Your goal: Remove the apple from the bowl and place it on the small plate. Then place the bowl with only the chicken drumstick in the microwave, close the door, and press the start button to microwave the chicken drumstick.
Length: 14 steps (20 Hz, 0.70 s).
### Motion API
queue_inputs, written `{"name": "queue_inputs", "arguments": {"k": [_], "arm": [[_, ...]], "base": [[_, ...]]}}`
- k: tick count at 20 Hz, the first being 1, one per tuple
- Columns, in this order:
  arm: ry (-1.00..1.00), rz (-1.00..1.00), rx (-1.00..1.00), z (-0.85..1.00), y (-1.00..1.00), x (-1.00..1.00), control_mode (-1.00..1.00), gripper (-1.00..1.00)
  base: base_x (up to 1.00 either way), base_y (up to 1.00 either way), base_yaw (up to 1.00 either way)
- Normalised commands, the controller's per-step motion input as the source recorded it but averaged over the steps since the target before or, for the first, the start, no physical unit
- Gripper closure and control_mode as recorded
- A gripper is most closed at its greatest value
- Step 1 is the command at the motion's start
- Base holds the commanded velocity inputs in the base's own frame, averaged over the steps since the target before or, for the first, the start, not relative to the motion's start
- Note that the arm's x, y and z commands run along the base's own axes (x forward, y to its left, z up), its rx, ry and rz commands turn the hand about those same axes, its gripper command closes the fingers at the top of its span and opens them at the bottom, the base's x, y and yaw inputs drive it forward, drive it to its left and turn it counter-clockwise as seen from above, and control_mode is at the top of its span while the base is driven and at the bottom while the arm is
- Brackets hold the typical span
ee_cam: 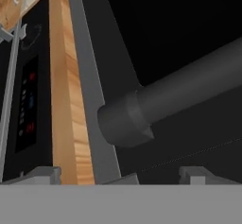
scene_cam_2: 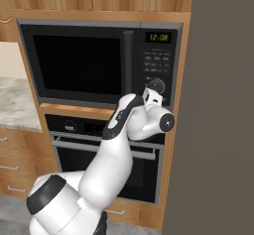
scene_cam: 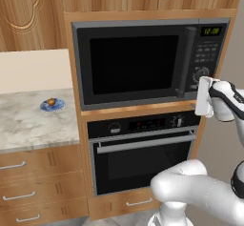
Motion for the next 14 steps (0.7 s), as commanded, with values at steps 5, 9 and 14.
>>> {"name": "queue_inputs", "arguments": {"k": [5, 9, 14], "arm": [[0.0, 0.0, 0.0, -0.15, -0.02, 0.23, -1.0, -1.0], [0.0, 0.0, 0.0, -0.03, -0.27, 0.16, -1.0, -1.0], [0.0, 0.0, 0.0, -0.11, -0.2, 0.2, -1.0, -1.0]], "base": [[0.0, 0.0, 0.0], [0.0, 0.0, 0.0], [0.0, 0.0, 0.0]]}}
